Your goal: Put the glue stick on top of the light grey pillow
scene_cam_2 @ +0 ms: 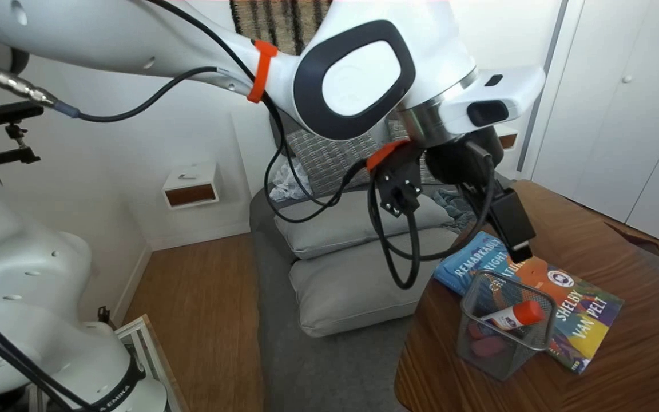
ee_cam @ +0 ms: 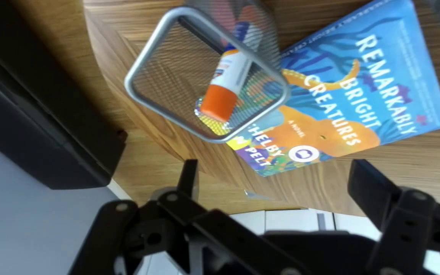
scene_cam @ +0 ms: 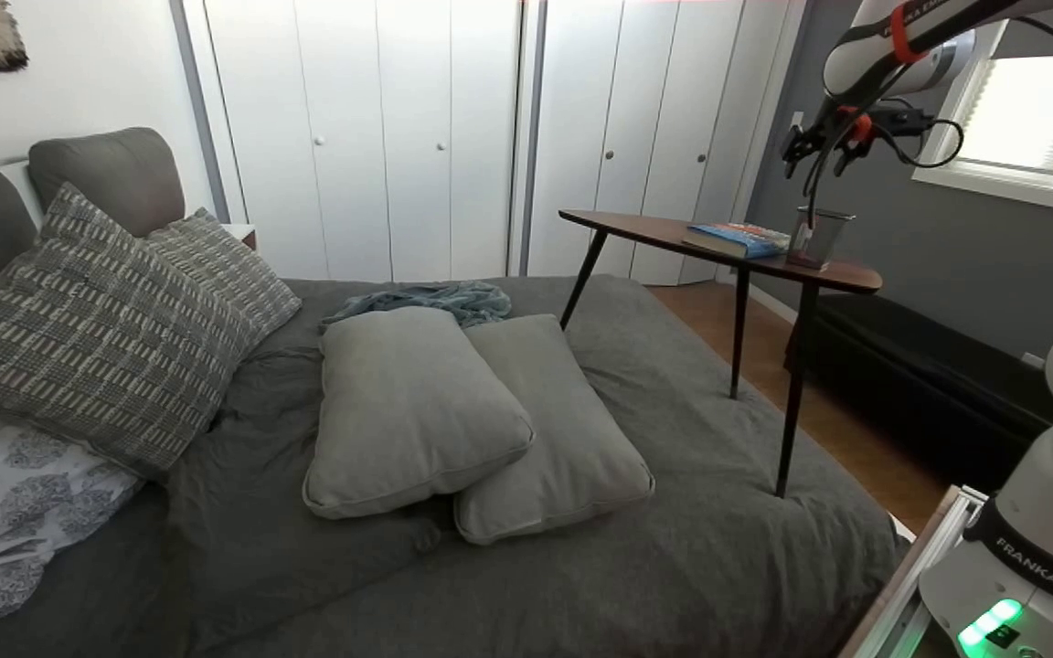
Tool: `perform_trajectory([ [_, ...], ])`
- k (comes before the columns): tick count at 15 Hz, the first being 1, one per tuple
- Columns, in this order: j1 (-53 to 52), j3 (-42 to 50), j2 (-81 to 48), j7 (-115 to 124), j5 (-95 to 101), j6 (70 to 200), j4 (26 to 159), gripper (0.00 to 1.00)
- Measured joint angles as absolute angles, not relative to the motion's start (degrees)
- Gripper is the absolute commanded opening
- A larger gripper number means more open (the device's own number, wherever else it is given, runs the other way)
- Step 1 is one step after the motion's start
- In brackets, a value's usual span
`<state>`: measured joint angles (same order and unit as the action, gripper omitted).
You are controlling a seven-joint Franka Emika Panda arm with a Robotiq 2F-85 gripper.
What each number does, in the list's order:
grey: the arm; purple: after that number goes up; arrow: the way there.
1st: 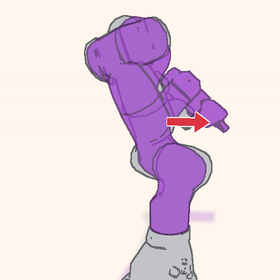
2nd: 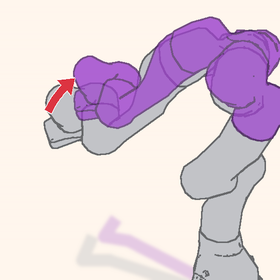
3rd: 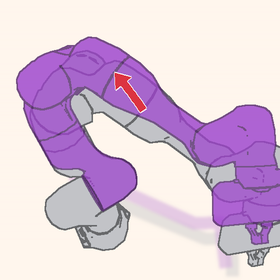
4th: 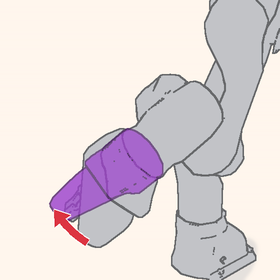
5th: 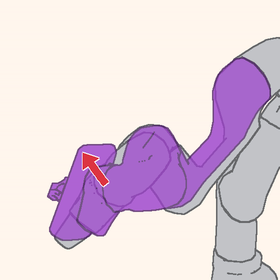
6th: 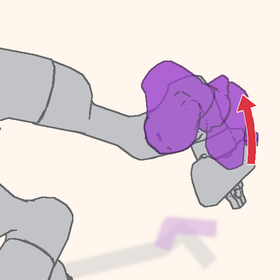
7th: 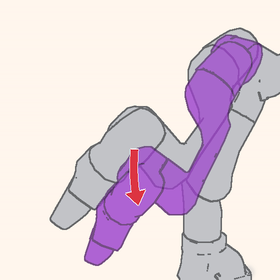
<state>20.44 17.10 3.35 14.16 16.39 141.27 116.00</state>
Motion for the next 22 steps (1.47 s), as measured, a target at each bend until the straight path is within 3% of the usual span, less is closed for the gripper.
perform_trajectory([
  [7,21.6,20.6,3.4,17.7,7.0,128.8,113.7,1.00],
  [19,21.8,22.6,1.5,19.6,-0.6,124.7,112.1,0.99],
  [21,21.9,23.1,0.8,13.9,-1.2,123.0,110.9,0.75],
  [22,22.1,23.5,0.3,11.6,-1.6,122.4,110.1,0.78],
])
